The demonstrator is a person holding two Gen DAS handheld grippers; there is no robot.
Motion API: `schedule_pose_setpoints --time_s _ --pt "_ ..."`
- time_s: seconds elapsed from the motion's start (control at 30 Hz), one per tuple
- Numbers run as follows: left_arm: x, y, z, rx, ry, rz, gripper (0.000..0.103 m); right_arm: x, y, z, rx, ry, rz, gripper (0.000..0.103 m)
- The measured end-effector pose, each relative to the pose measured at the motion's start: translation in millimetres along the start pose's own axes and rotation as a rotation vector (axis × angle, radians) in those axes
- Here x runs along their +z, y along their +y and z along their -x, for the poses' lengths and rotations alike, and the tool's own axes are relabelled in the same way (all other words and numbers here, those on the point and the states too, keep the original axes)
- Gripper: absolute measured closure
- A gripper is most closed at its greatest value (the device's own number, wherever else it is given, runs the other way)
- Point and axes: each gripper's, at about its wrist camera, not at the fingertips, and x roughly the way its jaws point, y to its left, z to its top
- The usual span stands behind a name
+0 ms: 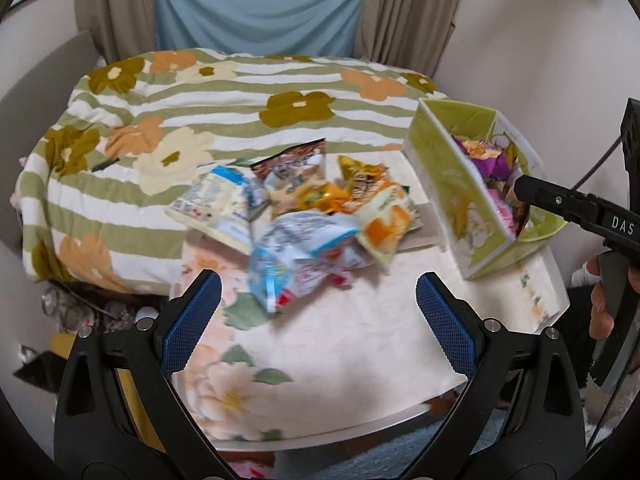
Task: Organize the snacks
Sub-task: 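Grasp the white-blue snack bag with the left tool while the right tool grasps the orange cake bag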
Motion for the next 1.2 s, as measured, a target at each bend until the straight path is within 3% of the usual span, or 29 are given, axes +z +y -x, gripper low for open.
schedule_pose_setpoints --time_s 0.27,0.53,0.77,1.07,1.2 --pt "0 32 -40 -0.055 0.063 -0.126 0.006 -9 32 -43 -0.034 0.044 -0.173 0.008" --pt "1 18 -89 -0.052 0.109 -0.265 0.006 -15 35 -85 -0.062 0.106 -0.271 0.008" --pt "14 -4 -125 -0.033 0.138 -0.345 0.006 -17 18 -111 -0.014 0.147 -0.366 0.008" --pt "17 -8 -157 -0.03 0.215 -0.329 0.007 -12 6 -142 0.078 0.223 -0.444 0.008" --pt "20 -2 -166 -0.03 0.246 -0.289 0.017 -7 3 -154 0.097 0.242 -0.463 0.008"
